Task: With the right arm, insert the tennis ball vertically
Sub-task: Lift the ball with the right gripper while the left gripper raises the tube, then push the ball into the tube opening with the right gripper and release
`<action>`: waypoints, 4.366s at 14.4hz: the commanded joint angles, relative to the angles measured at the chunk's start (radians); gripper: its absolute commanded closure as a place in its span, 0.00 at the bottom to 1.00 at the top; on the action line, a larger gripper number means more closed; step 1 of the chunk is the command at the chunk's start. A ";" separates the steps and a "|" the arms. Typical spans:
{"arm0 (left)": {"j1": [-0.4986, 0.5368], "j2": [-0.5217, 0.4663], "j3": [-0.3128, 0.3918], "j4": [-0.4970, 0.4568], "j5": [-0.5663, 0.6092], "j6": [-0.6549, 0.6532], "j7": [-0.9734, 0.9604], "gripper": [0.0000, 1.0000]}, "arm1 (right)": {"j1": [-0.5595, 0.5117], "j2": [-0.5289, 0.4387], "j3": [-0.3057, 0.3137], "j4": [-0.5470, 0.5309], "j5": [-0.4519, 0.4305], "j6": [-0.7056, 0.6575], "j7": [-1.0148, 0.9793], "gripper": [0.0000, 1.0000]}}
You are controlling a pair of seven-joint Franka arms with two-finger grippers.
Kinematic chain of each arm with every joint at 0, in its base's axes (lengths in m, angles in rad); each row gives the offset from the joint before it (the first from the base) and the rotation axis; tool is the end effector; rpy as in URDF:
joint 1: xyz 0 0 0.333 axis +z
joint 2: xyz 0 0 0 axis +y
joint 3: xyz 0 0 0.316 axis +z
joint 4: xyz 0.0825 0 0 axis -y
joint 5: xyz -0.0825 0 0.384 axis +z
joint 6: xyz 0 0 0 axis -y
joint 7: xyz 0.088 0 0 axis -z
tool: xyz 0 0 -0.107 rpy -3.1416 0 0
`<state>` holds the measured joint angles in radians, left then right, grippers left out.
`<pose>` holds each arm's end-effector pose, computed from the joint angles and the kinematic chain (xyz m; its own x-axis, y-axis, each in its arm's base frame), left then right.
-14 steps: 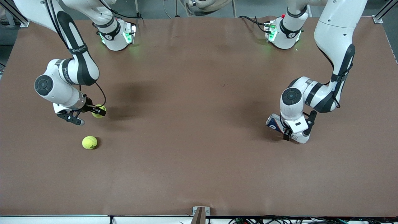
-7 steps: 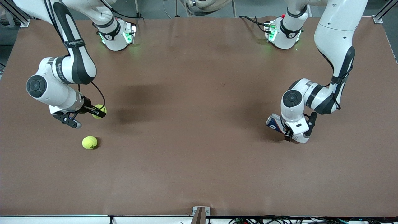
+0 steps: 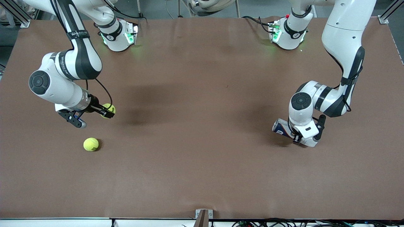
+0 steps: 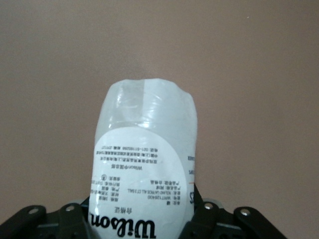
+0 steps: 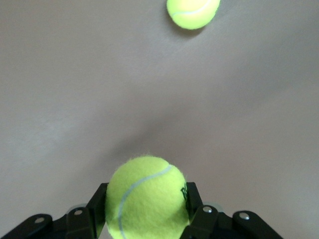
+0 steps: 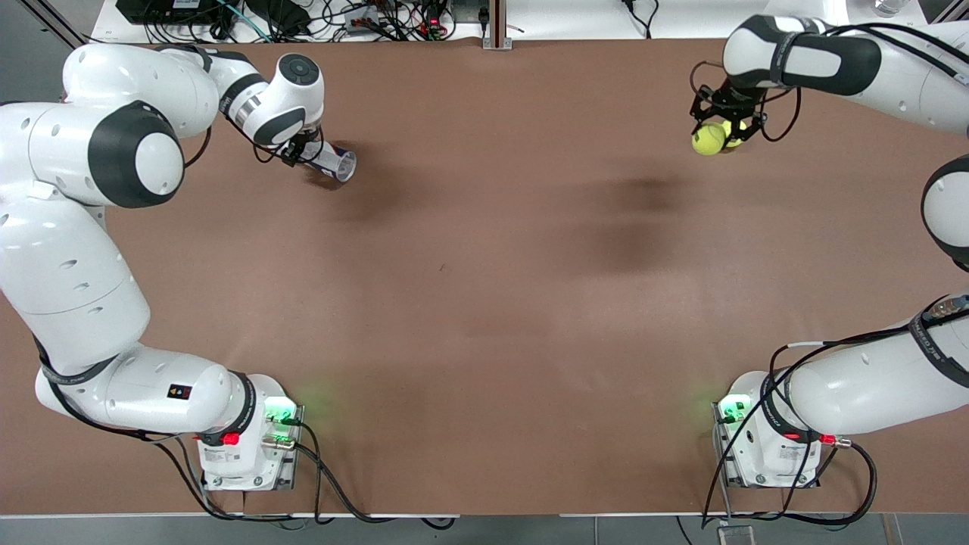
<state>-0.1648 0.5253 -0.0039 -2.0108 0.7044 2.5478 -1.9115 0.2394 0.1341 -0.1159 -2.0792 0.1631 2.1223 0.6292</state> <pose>0.5930 -0.1095 0.1885 0.3691 0.8485 0.3792 0.9118 -0.4096 0.0289 0.5538 0.0771 0.3574 0.8199 -0.5542 -0.1438 -0.5641 -0.8248 -0.0374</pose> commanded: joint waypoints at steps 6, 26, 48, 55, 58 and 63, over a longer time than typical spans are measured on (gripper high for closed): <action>-0.004 -0.025 -0.134 0.064 -0.177 -0.003 -0.007 0.38 | 0.090 -0.018 -0.005 0.099 0.058 -0.056 0.174 1.00; -0.062 0.042 -0.332 0.236 -0.807 -0.001 -0.003 0.44 | 0.260 -0.018 -0.005 0.199 0.245 -0.082 0.451 1.00; -0.107 0.274 -0.462 0.302 -2.356 -0.007 1.272 0.35 | 0.466 0.274 -0.008 0.516 0.228 0.114 0.836 1.00; -0.102 0.323 -0.459 0.340 -2.427 -0.116 1.284 0.30 | 0.529 0.269 -0.010 0.490 0.144 0.042 0.908 1.00; -0.099 0.331 -0.458 0.340 -2.429 -0.116 1.301 0.30 | 0.544 0.268 -0.011 0.490 0.138 0.016 0.922 1.00; -0.097 0.337 -0.458 0.340 -2.430 -0.118 1.319 0.32 | 0.537 0.269 -0.014 0.488 0.135 0.013 0.917 0.98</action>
<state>-0.2674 0.8482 -0.4549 -1.6885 -1.6969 2.4409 -0.6247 0.7743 0.4068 -0.1228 -1.5879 0.3118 2.1395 1.5285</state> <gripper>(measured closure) 0.304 0.344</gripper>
